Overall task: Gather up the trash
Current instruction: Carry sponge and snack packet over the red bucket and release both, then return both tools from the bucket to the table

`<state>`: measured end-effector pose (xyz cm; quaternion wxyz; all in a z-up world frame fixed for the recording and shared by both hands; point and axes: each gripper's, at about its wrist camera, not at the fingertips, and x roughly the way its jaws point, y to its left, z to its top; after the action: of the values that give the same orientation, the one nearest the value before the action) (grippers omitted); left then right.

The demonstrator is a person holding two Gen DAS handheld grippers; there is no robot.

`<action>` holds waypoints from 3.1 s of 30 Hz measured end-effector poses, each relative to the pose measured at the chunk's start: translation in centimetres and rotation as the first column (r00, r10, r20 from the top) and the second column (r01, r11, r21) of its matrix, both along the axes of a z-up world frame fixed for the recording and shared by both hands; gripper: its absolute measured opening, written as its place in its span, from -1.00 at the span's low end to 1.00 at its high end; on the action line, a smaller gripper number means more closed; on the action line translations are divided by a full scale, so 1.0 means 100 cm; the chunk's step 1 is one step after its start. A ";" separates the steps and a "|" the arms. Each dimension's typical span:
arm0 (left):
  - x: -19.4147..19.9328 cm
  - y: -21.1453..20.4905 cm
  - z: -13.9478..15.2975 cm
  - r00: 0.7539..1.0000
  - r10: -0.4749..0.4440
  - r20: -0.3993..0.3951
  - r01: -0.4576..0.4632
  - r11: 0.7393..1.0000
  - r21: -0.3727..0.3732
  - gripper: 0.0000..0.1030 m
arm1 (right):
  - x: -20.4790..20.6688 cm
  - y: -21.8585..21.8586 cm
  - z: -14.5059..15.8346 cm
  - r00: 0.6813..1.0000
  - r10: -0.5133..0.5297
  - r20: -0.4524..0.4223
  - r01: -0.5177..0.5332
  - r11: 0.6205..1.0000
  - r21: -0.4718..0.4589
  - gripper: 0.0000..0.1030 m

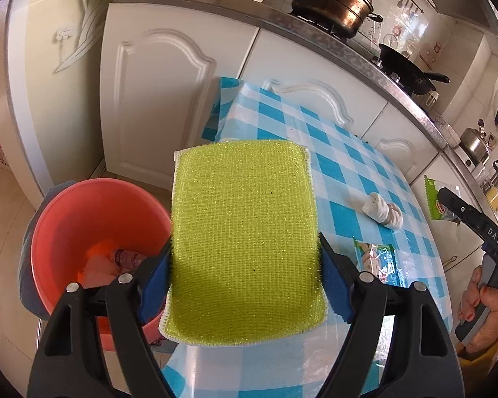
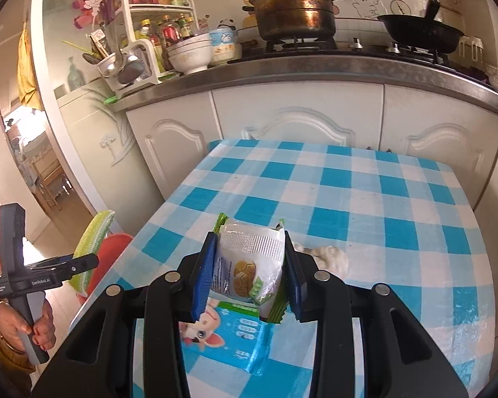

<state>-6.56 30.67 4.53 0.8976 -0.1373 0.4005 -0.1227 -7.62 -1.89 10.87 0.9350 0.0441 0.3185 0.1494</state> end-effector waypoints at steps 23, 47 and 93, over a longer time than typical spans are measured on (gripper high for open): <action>-0.017 0.124 -0.058 0.966 0.234 -0.109 -0.238 0.971 -0.033 0.55 | 0.039 0.254 -0.033 0.870 0.469 -0.151 -0.480 0.877 -0.041 -0.24; 0.012 0.128 -0.083 0.948 0.279 -0.155 -0.269 0.960 0.082 0.74 | 0.049 0.241 -0.044 0.905 0.405 -0.131 -0.406 0.914 0.022 0.66; -0.029 -0.011 -0.019 0.991 0.092 -0.100 -0.080 0.990 0.119 0.75 | 0.002 0.036 -0.041 0.987 0.157 -0.018 -0.144 0.943 0.301 0.82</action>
<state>-9.42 29.60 2.59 0.8860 -0.1090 0.4475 -0.0533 -7.43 1.67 6.79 0.8967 0.1635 0.3139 0.2658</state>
